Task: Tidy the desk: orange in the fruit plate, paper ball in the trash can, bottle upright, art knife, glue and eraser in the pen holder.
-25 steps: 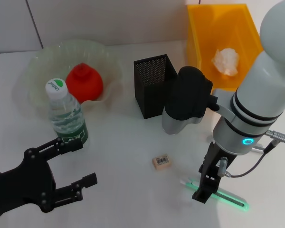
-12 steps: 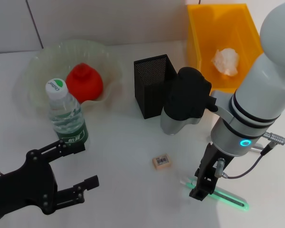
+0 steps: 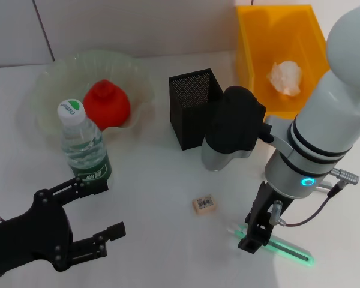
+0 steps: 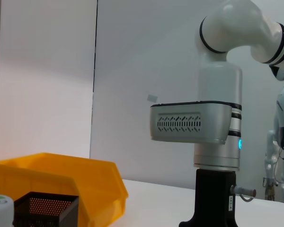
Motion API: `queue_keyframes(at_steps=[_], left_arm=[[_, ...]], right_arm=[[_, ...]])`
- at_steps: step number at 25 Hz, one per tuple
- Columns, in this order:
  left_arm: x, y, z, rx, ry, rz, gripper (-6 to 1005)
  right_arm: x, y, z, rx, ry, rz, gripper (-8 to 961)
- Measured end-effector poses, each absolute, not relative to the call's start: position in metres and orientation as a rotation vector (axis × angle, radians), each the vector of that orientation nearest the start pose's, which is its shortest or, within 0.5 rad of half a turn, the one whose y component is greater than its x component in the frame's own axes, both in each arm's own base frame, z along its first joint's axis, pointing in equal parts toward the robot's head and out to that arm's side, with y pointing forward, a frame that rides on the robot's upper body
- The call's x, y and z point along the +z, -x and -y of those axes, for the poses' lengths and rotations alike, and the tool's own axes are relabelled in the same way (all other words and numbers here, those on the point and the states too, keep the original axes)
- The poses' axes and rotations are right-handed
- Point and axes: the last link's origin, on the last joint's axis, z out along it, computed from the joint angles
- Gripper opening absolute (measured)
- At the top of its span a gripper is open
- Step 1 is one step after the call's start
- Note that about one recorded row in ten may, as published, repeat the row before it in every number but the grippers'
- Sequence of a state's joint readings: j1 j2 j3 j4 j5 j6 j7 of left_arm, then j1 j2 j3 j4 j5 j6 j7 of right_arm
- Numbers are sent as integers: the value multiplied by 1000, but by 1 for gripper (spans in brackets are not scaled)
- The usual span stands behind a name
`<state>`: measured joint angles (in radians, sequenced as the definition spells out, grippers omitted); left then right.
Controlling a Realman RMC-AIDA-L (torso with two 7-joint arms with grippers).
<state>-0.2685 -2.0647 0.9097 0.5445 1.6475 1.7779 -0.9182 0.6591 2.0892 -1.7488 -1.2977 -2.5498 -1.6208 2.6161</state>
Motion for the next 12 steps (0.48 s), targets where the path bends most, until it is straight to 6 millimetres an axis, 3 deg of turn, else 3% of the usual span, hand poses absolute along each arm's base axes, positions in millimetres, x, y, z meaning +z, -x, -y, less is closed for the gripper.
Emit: queue_keyframes(at_steps=[12], left_arm=[[-9,285,-237,-1046,2669,253,786]], right_arm=[[-65,-165,-313,-878,2790,-714,497]])
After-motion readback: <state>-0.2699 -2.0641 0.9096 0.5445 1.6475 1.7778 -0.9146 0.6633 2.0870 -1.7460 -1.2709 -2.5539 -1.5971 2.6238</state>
